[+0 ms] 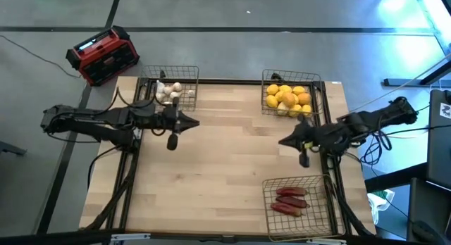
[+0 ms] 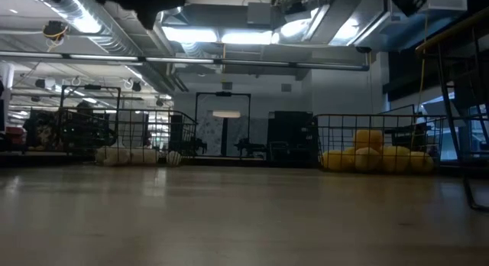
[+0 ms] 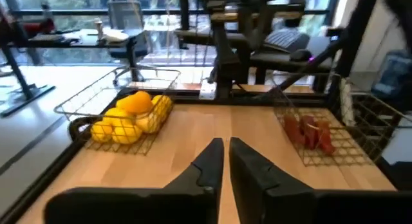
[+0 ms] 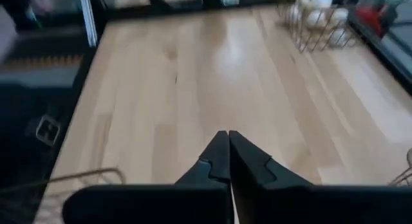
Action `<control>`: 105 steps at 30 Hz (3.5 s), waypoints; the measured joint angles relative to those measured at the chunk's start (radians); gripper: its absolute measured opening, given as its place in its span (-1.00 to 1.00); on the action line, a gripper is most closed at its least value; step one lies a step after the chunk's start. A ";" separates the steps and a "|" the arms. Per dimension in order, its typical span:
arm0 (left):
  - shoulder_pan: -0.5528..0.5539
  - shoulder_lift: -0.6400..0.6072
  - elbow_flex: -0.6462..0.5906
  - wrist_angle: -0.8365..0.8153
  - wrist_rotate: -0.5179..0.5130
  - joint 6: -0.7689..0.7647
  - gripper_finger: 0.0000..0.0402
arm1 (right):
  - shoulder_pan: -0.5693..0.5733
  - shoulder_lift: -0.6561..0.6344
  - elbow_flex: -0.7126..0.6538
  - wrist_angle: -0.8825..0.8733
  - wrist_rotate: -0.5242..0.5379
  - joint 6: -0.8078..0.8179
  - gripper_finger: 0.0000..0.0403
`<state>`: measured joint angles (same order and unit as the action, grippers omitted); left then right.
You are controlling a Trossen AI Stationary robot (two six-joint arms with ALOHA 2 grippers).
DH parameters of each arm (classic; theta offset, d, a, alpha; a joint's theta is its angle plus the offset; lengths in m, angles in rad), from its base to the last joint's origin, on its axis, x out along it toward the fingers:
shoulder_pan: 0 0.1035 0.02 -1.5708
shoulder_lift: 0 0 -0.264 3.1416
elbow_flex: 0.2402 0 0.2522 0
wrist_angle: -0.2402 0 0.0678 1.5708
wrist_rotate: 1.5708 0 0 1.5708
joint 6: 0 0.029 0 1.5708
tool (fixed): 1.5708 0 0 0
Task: Sort produce into baskets
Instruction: Return to Home Position
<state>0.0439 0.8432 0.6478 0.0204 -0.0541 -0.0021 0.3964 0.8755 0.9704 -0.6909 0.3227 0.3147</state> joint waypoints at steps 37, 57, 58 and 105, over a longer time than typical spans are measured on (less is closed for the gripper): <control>0.101 -0.345 -0.377 0.177 0.079 0.009 -0.94 | -0.214 -0.802 -0.938 0.854 -0.148 -0.170 -0.96; 0.100 -0.839 -0.640 0.063 0.060 -0.191 -0.94 | -0.214 -0.801 -0.960 0.862 -0.069 -0.190 -0.96; 0.100 -0.836 -0.639 0.058 0.060 -0.185 -0.94 | -0.214 -0.801 -0.961 0.860 -0.069 -0.190 -0.96; 0.100 -0.828 -0.638 -0.013 0.042 -0.182 -0.94 | -0.214 -0.801 -0.963 0.786 -0.110 -0.190 -0.95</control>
<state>0.1440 0.0154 0.0093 0.0071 -0.0116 -0.1837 0.1825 0.0742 0.0074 0.0948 0.2131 0.1246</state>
